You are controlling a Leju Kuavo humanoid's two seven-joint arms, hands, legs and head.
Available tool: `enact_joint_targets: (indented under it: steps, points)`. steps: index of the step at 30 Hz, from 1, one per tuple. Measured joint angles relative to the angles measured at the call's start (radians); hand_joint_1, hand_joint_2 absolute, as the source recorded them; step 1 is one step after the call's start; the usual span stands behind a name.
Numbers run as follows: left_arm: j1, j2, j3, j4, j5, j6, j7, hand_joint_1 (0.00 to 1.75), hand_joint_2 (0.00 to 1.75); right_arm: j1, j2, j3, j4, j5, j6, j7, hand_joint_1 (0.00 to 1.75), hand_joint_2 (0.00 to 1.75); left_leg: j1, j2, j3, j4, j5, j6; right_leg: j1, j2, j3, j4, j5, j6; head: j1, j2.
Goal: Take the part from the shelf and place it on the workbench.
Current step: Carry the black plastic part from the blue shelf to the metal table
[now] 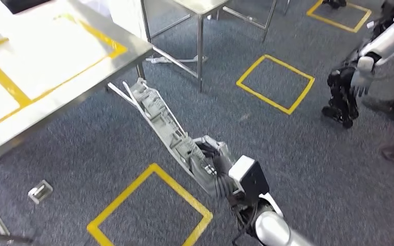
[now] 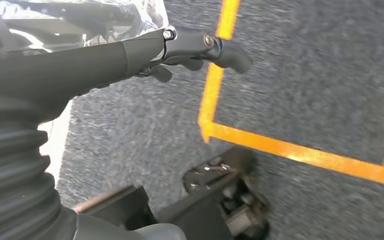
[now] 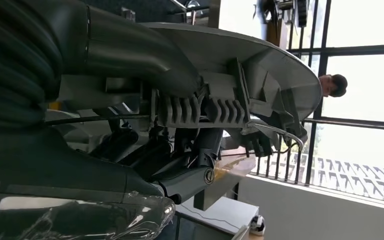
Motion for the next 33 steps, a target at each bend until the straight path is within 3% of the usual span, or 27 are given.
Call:
enact_joint_targets:
  steps: [1, 3, 4, 5, 7, 8, 9, 11, 13, 14, 16, 17, 18, 19, 21, 23, 26, 29, 33]
  points:
    - [0.000, -0.001, 0.000, 0.000, 0.000, -0.001, 0.000, 0.00, 1.75, 0.000, 0.000, 0.000, 0.000, 0.000, -0.001, 0.000, 1.75, 1.75, 0.000, -0.002, 0.027, -0.004, -0.022, 0.000, 0.000, -0.001, -0.076, 0.039, -0.040, 0.001, 0.001, 0.000]
    - [0.001, -0.002, -0.001, 0.000, -0.001, -0.001, 0.002, 0.00, 1.75, 0.000, -0.001, -0.001, 0.001, 0.004, -0.005, 0.003, 1.75, 1.75, 0.001, -0.009, 0.091, -0.006, -0.071, -0.002, 0.001, -0.001, -0.194, 0.040, -0.107, 0.002, 0.005, 0.000]
    - [0.001, -0.002, -0.001, 0.000, -0.002, -0.001, 0.003, 0.00, 1.75, -0.001, -0.002, -0.001, 0.001, 0.009, -0.009, 0.007, 1.75, 1.75, 0.001, -0.012, 0.129, -0.006, -0.098, -0.004, 0.002, -0.002, -0.233, 0.008, -0.094, 0.001, 0.007, 0.000]
    - [0.001, -0.002, -0.001, 0.000, -0.002, -0.001, 0.005, 0.00, 1.75, -0.001, -0.003, -0.002, 0.001, 0.015, -0.014, 0.014, 1.75, 1.75, 0.001, -0.015, 0.165, -0.006, -0.129, -0.006, 0.004, -0.001, -0.261, -0.044, -0.020, -0.004, 0.011, 0.000]
    - [0.000, -0.004, -0.001, 0.000, -0.003, -0.001, 0.011, 0.00, 1.75, -0.006, -0.009, -0.002, 0.003, 0.028, -0.025, 0.036, 1.75, 1.75, 0.000, -0.023, 0.228, 0.008, -0.189, -0.014, 0.013, 0.003, -0.299, -0.153, 0.210, -0.022, 0.012, 0.000]
    - [-0.002, -0.005, -0.001, 0.000, -0.004, -0.001, 0.014, 0.00, 1.75, -0.011, -0.012, -0.002, 0.005, 0.034, -0.032, 0.050, 1.75, 1.75, 0.000, -0.027, 0.246, 0.010, -0.216, -0.020, 0.018, 0.004, -0.310, -0.178, 0.293, -0.034, 0.011, 0.000]
    - [-0.005, -0.007, -0.001, -0.001, -0.006, -0.002, 0.016, 0.00, 1.75, -0.020, -0.016, -0.005, 0.006, 0.038, -0.038, 0.063, 1.75, 1.75, 0.001, -0.030, 0.257, 0.019, -0.230, -0.026, 0.022, 0.005, -0.315, -0.182, 0.322, -0.044, 0.010, 0.000]
    - [-0.011, -0.008, -0.001, -0.001, -0.009, -0.004, 0.017, 0.00, 1.75, -0.044, -0.019, -0.013, 0.005, 0.054, -0.056, 0.089, 1.75, 1.75, 0.003, -0.029, 0.244, 0.055, -0.216, -0.037, 0.023, 0.003, -0.304, -0.170, 0.296, -0.060, 0.010, 0.000]
    - [-0.015, -0.010, -0.001, -0.001, -0.010, -0.006, 0.016, 0.00, 1.75, -0.066, -0.022, -0.020, 0.007, 0.079, -0.080, 0.113, 1.75, 1.75, 0.004, -0.018, 0.195, 0.145, -0.187, -0.050, 0.019, 0.002, -0.277, -0.186, 0.276, -0.069, 0.006, 0.000]
    - [-0.016, -0.010, -0.001, -0.001, -0.010, -0.006, 0.016, 0.00, 1.75, -0.074, -0.023, -0.023, 0.009, 0.093, -0.094, 0.125, 1.75, 1.75, 0.007, -0.011, 0.162, 0.190, -0.196, -0.056, 0.018, 0.002, -0.263, -0.193, 0.266, -0.072, 0.004, 0.000]
    - [-0.017, -0.011, -0.001, -0.001, -0.010, -0.007, 0.016, 0.00, 1.75, -0.090, -0.027, -0.030, 0.016, 0.121, -0.120, 0.151, 1.75, 1.75, 0.014, -0.003, 0.095, 0.250, -0.262, -0.067, 0.017, 0.003, -0.241, -0.197, 0.247, -0.074, 0.001, 0.000]
    - [-0.017, -0.011, -0.001, -0.001, -0.010, -0.007, 0.016, 0.00, 1.75, -0.098, -0.028, -0.033, 0.020, 0.134, -0.134, 0.164, 1.75, 1.75, 0.018, -0.002, 0.068, 0.257, -0.293, -0.070, 0.016, 0.004, -0.232, -0.197, 0.236, -0.073, 0.000, 0.000]
    - [-0.017, -0.011, -0.001, -0.001, -0.011, -0.007, 0.016, 0.00, 1.75, -0.106, -0.029, -0.036, 0.024, 0.146, -0.145, 0.176, 1.75, 1.75, 0.021, -0.001, 0.049, 0.246, -0.303, -0.073, 0.015, 0.006, -0.223, -0.194, 0.226, -0.071, 0.000, 0.000]
    - [-0.017, -0.011, -0.001, -0.001, -0.012, -0.008, 0.017, 0.00, 1.75, -0.113, -0.030, -0.037, 0.028, 0.156, -0.156, 0.187, 1.75, 1.75, 0.023, -0.001, 0.039, 0.214, -0.278, -0.075, 0.014, 0.007, -0.212, -0.191, 0.215, -0.069, -0.001, 0.000]
    - [-0.017, -0.012, -0.001, 0.000, -0.016, -0.010, 0.020, 0.00, 1.75, -0.127, -0.032, -0.040, 0.038, 0.172, -0.169, 0.206, 1.75, 1.75, 0.026, 0.001, 0.040, 0.121, -0.167, -0.074, 0.011, 0.007, -0.188, -0.187, 0.194, -0.062, -0.001, 0.000]
    - [-0.018, -0.012, -0.001, 0.000, -0.023, -0.014, 0.025, 0.00, 1.75, -0.152, -0.034, -0.043, 0.049, 0.185, -0.179, 0.228, 1.75, 1.75, 0.020, 0.002, 0.040, 0.055, -0.097, -0.063, 0.009, 0.007, -0.176, -0.186, 0.184, -0.052, -0.003, 0.000]
    - [-0.021, -0.012, -0.001, 0.000, -0.035, -0.020, 0.033, 0.00, 1.75, -0.197, -0.043, -0.051, 0.069, 0.193, -0.186, 0.262, 1.75, 1.75, 0.013, 0.002, 0.039, 0.038, -0.087, -0.039, 0.008, 0.007, -0.175, -0.187, 0.176, -0.043, -0.004, 0.000]
    - [-0.024, -0.014, -0.001, 0.000, -0.047, -0.022, 0.039, 0.00, 1.75, -0.249, -0.053, -0.062, 0.092, 0.189, -0.186, 0.288, 1.75, 1.75, 0.013, 0.001, 0.040, 0.034, -0.088, -0.035, 0.008, 0.005, -0.172, -0.191, 0.175, -0.048, -0.001, 0.000]
    - [-0.032, -0.018, -0.001, 0.000, -0.062, -0.027, 0.048, 0.00, 1.75, -0.323, -0.065, -0.072, 0.124, 0.170, -0.186, 0.317, 1.75, 1.75, 0.012, 0.000, 0.039, 0.034, -0.088, -0.030, 0.008, 0.005, -0.167, -0.200, 0.179, -0.042, 0.001, 0.000]
